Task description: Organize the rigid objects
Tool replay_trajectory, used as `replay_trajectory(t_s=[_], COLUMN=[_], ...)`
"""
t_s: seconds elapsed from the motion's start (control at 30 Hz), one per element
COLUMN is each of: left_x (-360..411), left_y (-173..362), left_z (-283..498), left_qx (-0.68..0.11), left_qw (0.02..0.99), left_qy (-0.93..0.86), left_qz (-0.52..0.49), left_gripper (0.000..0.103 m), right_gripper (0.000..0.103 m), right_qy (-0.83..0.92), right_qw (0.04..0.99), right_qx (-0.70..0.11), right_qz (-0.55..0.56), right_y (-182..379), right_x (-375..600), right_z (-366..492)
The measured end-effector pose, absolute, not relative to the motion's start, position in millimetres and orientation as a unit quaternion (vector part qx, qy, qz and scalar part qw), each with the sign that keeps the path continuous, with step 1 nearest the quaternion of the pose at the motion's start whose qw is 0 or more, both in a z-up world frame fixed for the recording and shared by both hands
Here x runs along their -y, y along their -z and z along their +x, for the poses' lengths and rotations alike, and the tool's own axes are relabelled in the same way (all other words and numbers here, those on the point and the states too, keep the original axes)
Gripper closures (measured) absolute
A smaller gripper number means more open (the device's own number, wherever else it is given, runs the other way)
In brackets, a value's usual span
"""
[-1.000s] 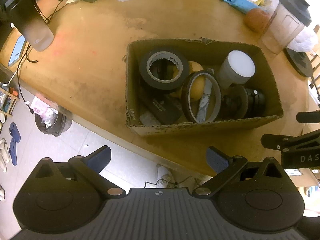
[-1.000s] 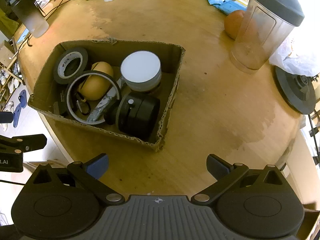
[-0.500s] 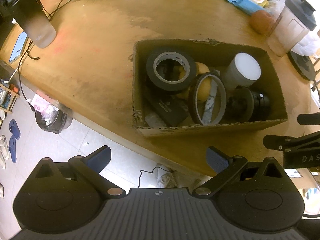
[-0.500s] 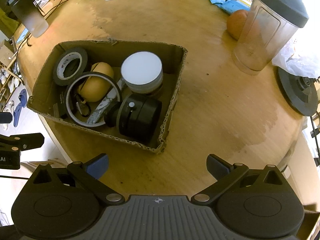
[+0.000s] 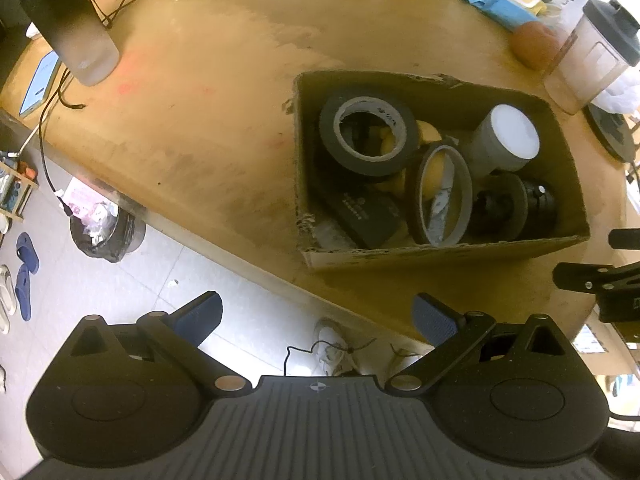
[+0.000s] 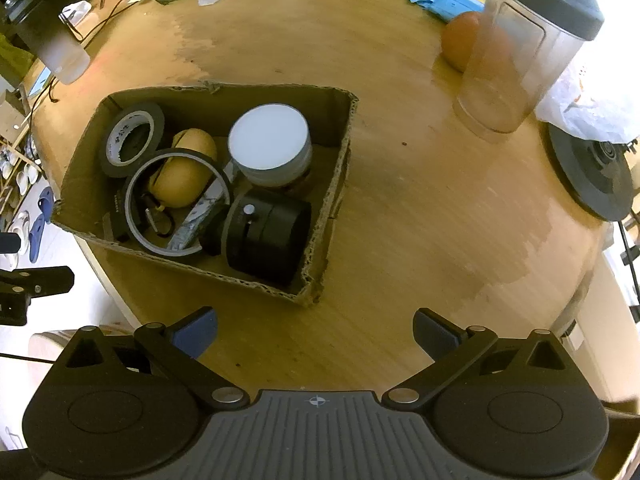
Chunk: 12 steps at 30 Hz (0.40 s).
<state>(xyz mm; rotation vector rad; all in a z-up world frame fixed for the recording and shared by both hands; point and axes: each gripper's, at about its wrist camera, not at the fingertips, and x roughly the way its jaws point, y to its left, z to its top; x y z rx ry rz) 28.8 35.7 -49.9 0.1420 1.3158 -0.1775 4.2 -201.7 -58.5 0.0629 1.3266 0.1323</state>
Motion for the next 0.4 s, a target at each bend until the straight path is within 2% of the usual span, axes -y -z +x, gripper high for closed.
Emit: replay_trajectory(t_s=[0.4], left_x=[-49.8], left_y=[50.9], left_z=[31.7], left_qx=[-0.604], left_qw=[0.792], left_qy=[0.077], left_qz=[0.044], left_gripper=[0.0], right_gripper=[0.0], right_qy=[-0.048], right_qw=[0.792], right_qx=[-0.607], right_qz=[0.035], right_y=[54.8], right_x=[204.6], right_z=[2.2])
